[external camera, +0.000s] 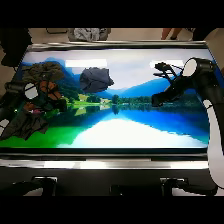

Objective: Fold the shirts.

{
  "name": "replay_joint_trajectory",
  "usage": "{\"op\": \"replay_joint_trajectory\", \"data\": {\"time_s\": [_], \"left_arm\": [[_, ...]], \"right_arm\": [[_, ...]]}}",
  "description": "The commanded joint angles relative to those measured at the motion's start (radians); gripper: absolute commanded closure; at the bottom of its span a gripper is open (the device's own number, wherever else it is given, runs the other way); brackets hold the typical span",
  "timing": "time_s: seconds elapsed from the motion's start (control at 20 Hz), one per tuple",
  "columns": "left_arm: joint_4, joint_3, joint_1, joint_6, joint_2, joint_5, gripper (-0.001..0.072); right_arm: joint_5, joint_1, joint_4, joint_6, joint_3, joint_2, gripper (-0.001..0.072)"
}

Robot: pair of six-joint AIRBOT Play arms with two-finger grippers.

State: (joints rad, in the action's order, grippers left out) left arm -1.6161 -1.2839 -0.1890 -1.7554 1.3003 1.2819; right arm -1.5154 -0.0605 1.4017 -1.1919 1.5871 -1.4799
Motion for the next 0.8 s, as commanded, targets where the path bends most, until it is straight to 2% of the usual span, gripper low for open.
{"op": "replay_joint_trajectory", "data": {"time_s": [0.0,0.75], "left_arm": [[0.0,0.0,0.001,0.0,0.0,0.0,-0.0006],[0.001,0.001,0.0,0.0,0.003,-0.024,-0.0006]], "right_arm": [[0.0,-0.001,0.0,0.0,0.0,0.0,0.0039],[0.0,-0.001,0.0,0.0,0.0,0.0,0.0038]]}}
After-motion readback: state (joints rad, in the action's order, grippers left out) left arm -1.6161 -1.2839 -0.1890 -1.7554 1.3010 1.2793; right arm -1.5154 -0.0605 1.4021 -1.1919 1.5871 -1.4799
